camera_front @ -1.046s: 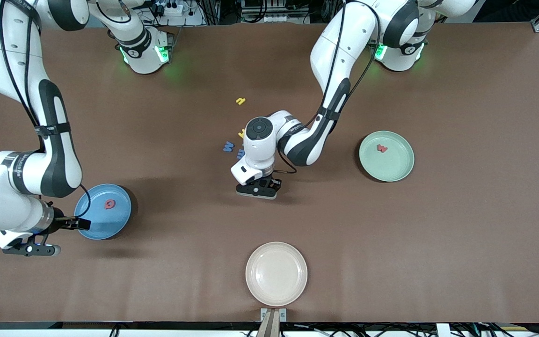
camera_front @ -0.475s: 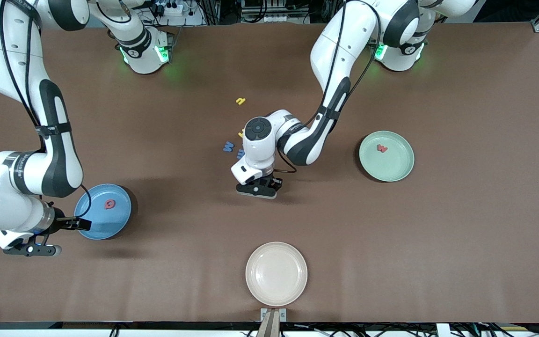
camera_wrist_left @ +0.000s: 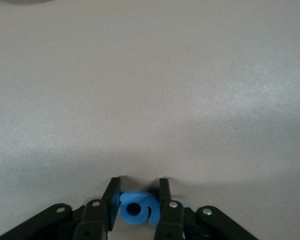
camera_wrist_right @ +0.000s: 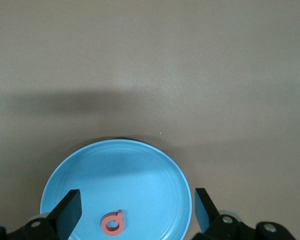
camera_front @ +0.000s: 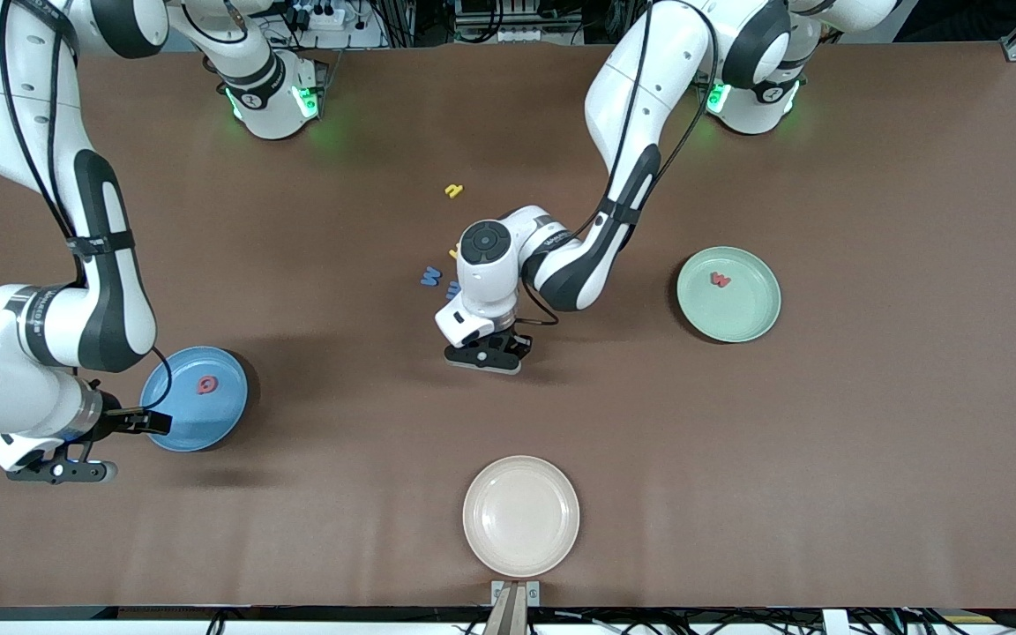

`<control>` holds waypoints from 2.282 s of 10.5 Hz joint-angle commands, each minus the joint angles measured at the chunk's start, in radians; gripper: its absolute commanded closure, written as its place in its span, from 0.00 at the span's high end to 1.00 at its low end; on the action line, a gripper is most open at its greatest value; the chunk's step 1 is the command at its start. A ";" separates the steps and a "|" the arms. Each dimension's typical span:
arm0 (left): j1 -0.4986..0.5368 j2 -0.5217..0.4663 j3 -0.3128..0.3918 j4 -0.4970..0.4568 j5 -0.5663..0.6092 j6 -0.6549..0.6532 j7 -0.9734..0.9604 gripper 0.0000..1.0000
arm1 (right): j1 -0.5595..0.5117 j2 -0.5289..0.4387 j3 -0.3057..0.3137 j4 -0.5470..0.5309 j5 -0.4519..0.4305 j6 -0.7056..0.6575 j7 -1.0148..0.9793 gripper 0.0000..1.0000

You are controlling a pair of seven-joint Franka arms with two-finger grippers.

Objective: Sort uppercase to blue plate, lowercase to green plate
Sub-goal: 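Lower the left gripper onto the blue letter a and close it, then carry the blue a to the green plate and open the left gripper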

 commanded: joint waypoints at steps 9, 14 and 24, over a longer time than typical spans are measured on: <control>0.096 -0.177 -0.058 -0.176 0.000 -0.109 0.119 0.31 | -0.002 -0.008 0.008 -0.007 -0.011 0.004 -0.019 1.00; 0.335 -0.420 -0.220 -0.438 0.002 -0.123 0.329 0.32 | -0.001 -0.014 0.025 -0.010 0.015 -0.012 -0.034 1.00; 0.889 -0.743 -0.458 -1.004 0.130 -0.092 0.833 0.31 | 0.104 -0.218 0.147 -0.287 0.163 -0.027 0.010 1.00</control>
